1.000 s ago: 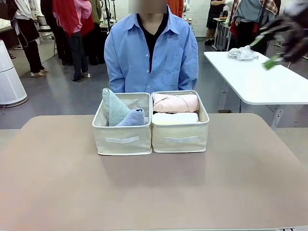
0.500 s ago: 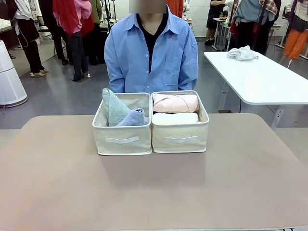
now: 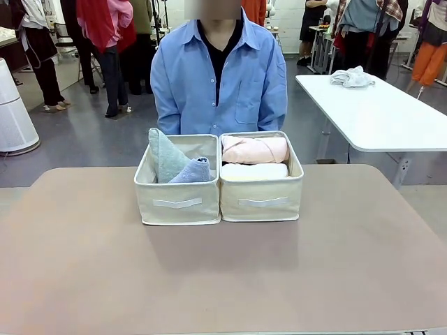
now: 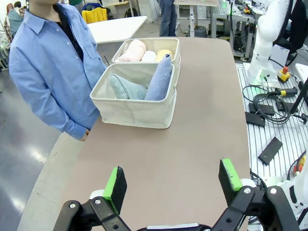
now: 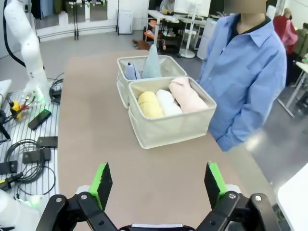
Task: Sort the towels based on their folding style.
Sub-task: Pick up another triangle-folded towel from the table and place it in the left Fabric basket.
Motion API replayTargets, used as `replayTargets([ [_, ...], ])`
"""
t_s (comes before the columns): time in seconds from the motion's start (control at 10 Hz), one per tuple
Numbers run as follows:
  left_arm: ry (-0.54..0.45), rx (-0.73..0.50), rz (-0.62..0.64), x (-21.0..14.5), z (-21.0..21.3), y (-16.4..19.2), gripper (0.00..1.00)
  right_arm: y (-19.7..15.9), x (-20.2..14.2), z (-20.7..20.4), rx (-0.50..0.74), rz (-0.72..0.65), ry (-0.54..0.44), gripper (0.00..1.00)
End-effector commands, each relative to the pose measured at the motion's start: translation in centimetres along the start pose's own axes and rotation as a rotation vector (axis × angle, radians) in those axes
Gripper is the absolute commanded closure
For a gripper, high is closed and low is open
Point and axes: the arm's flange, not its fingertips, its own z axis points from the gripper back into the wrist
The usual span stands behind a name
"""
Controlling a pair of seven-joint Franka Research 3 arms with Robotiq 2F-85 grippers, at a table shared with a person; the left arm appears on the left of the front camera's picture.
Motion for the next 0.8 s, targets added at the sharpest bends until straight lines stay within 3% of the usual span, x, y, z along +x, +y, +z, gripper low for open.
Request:
replayTargets([
  [0.0, -0.024, 0.009, -0.007, 0.13, -0.03, -0.19, 0.0, 0.26, -0.03, -0.07, 0.014, 0.023, 0.021, 0.0],
  [0.7, -0.024, 0.009, -0.007, 0.13, -0.03, -0.19, 0.0, 0.26, -0.03, -0.07, 0.014, 0.023, 0.021, 0.0],
])
